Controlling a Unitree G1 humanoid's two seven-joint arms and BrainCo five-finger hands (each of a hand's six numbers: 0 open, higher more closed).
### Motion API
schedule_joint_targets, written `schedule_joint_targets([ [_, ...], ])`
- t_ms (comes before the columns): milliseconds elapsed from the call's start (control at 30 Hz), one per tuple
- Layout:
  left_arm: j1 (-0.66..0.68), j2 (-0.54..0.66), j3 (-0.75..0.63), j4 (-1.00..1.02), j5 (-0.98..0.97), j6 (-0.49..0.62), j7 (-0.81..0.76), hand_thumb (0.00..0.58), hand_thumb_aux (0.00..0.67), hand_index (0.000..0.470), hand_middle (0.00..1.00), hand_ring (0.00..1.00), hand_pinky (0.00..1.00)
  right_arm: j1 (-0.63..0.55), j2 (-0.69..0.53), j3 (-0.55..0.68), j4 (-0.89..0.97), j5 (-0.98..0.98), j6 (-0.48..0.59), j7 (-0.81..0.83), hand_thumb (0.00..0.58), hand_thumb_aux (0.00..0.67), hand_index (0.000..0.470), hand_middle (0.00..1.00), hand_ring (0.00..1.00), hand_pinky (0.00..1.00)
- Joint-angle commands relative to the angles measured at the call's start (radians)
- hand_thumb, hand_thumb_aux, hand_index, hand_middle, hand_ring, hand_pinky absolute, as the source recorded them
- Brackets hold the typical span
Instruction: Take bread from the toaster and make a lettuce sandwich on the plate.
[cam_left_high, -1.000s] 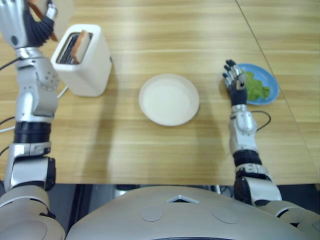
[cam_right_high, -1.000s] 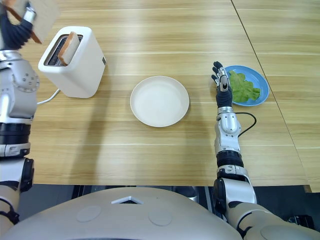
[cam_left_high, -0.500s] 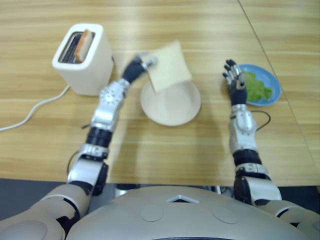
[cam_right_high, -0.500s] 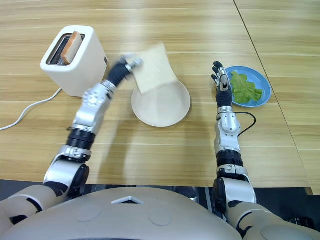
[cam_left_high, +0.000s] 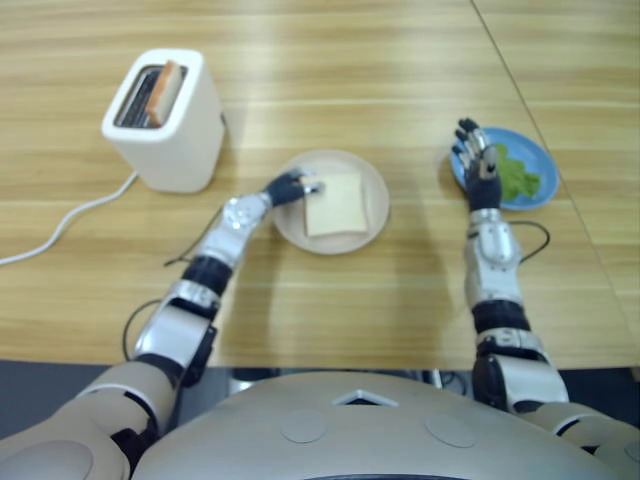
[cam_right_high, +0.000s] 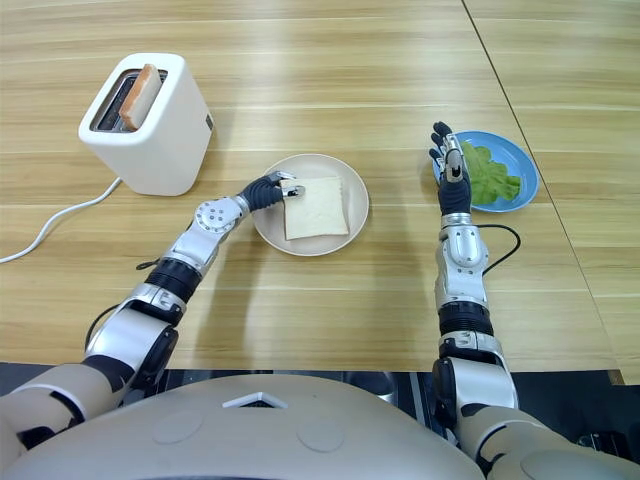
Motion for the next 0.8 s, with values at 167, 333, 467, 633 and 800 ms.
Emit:
schedule_joint_targets([
  [167,0.056,0.041,-0.012,-0.268,0.118,0.042,0.079,0.0,0.0,0.0,0.0,0.0,0.0,0.014,-0.015,-0.016,-0.033,0.014,0.02,0.007,0.0,0.0,0.0,0.0,0.0,0.0],
  [333,0.1,0.09,0.011,-0.478,0.215,0.089,0.124,0.0,0.0,0.0,0.0,0.0,0.0,0.001,-0.05,-0.017,-0.045,-0.016,0.015,0.001,0.0,0.0,0.0,0.0,0.0,0.0],
  [467,0.126,0.138,0.043,-0.575,0.26,0.148,0.14,0.0,0.0,0.0,0.0,0.0,0.0,-0.029,-0.156,-0.009,-0.034,-0.149,-0.003,-0.072,0.0,0.0,0.0,0.0,0.0,0.0],
  [633,0.138,0.146,0.087,-0.571,0.244,0.188,0.152,0.0,0.0,0.0,0.0,0.0,0.0,-0.168,-0.455,0.125,0.142,-0.599,0.079,-0.392,0.0,0.0,0.0,0.0,0.0,0.0],
  [800,0.145,0.128,0.071,-0.523,0.264,0.205,0.171,0.0,0.0,0.0,0.0,0.0,0.0,-0.401,-0.599,0.366,0.476,-0.877,0.234,-0.581,0.0,0.0,0.0,0.0,0.0,0.0],
])
